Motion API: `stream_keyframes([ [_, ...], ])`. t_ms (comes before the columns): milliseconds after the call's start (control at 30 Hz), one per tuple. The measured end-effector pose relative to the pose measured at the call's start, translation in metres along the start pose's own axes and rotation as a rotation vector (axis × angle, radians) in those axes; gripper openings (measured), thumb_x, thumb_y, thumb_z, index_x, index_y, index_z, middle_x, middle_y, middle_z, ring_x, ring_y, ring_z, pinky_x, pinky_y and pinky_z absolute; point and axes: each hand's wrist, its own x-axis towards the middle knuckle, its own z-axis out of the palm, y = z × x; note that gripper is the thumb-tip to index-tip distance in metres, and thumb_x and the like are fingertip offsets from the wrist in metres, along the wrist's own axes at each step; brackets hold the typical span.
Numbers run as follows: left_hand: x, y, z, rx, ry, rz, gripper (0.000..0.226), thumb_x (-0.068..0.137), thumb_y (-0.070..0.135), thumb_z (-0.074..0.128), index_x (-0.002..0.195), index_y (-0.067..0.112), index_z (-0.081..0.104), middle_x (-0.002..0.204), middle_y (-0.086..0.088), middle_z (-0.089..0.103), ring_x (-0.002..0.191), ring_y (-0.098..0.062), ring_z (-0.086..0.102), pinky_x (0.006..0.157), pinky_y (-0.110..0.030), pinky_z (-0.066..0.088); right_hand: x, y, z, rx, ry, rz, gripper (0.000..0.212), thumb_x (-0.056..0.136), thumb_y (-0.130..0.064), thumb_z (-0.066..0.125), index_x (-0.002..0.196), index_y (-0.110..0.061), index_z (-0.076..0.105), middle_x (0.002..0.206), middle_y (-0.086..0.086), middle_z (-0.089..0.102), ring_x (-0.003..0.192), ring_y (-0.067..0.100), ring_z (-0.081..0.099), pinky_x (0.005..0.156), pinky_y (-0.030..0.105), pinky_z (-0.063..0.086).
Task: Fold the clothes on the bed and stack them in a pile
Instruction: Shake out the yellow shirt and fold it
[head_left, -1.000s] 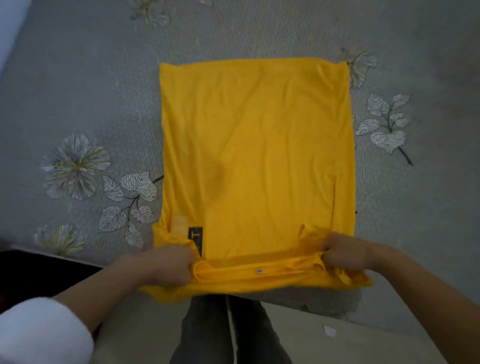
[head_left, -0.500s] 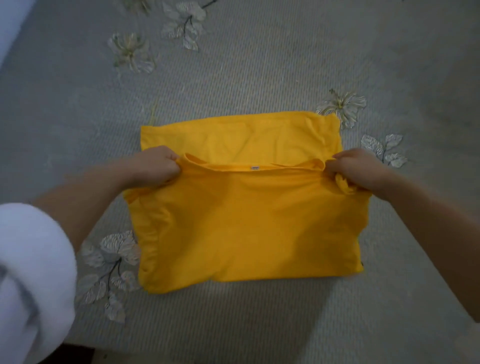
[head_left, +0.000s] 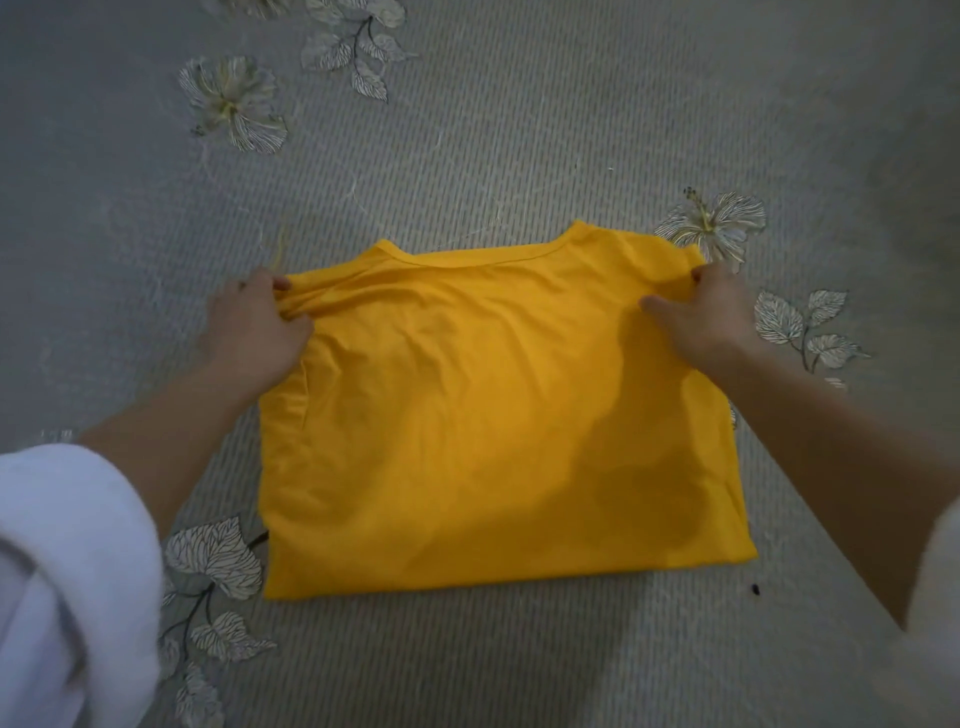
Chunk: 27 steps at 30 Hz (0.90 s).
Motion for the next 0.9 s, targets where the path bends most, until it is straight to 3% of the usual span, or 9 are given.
stream_keyframes([
  [133,-0.022,-0.005,0.001,-0.232,0.244,0.004,0.040,0.090,0.018,0.058,0.127,0.007,0.048,0.128,-0.020,0.048,0.117,-0.034,0.047,0.095,-0.045,0.040,-0.009,0.005,-0.002,0.136,0.210,-0.026,0.044,0.090,-0.021,0.056,0.133,-0.012,0.047,0.128,0.008,0.053,0.117,0.025,0.050,0.097,0.046,0.043],
  [200,-0.049,-0.011,0.004,-0.319,0.254,-0.064,0.048,0.090,0.024,0.061,0.131,0.007,0.043,0.133,-0.020,0.042,0.121,-0.034,0.043,0.098,-0.046,0.039,-0.031,0.013,-0.003,0.193,0.257,-0.047,0.043,0.089,-0.021,0.056,0.130,-0.012,0.048,0.128,0.007,0.052,0.119,0.023,0.047,0.099,0.042,0.040],
  [267,-0.085,-0.019,0.013,-0.369,0.214,-0.127,0.054,0.089,0.029,0.062,0.133,0.008,0.040,0.135,-0.018,0.041,0.123,-0.032,0.042,0.098,-0.045,0.039,-0.064,0.031,0.001,0.237,0.223,-0.036,0.040,0.088,-0.019,0.058,0.127,-0.011,0.051,0.126,0.008,0.051,0.117,0.022,0.047,0.096,0.039,0.039],
  [400,-0.162,-0.035,0.031,-0.538,0.161,-0.288,0.058,0.090,0.032,0.062,0.137,0.007,0.039,0.135,-0.015,0.045,0.119,-0.026,0.049,0.095,-0.038,0.042,-0.135,0.079,0.011,0.211,0.155,0.024,0.038,0.088,-0.013,0.062,0.124,-0.004,0.053,0.121,0.015,0.052,0.115,0.030,0.047,0.096,0.048,0.041],
  [567,-0.224,-0.049,0.048,-0.606,0.118,-0.403,0.041,0.090,0.026,0.063,0.124,0.005,0.052,0.115,-0.013,0.061,0.102,-0.026,0.058,0.088,-0.040,0.046,-0.179,0.121,0.010,0.251,0.049,0.184,0.043,0.087,-0.015,0.067,0.125,0.000,0.053,0.119,0.017,0.056,0.109,0.031,0.053,0.089,0.043,0.044],
  [733,-0.240,-0.050,0.049,-0.556,0.051,-0.334,0.022,0.091,0.039,0.058,0.093,0.018,0.061,0.082,0.007,0.060,0.077,-0.008,0.055,0.063,-0.027,0.038,-0.178,0.136,0.001,0.380,-0.090,0.350,0.013,0.087,-0.018,0.066,0.093,-0.006,0.066,0.092,0.014,0.061,0.073,0.016,0.052,0.064,0.032,0.040],
  [800,-0.241,-0.050,0.045,-0.563,0.099,-0.298,0.017,0.089,0.038,0.061,0.082,0.023,0.057,0.075,0.010,0.056,0.070,-0.002,0.051,0.058,-0.023,0.035,-0.175,0.141,-0.006,0.408,-0.157,0.402,0.013,0.087,-0.017,0.065,0.086,-0.004,0.068,0.087,0.013,0.060,0.071,0.019,0.050,0.062,0.032,0.038],
  [900,-0.244,-0.055,0.040,-0.657,0.146,-0.286,0.018,0.088,0.038,0.063,0.084,0.021,0.057,0.077,0.003,0.059,0.069,-0.007,0.053,0.059,-0.025,0.038,-0.174,0.146,-0.017,0.413,-0.192,0.371,0.013,0.088,-0.015,0.064,0.081,-0.005,0.068,0.083,0.010,0.061,0.072,0.019,0.051,0.062,0.032,0.039],
])
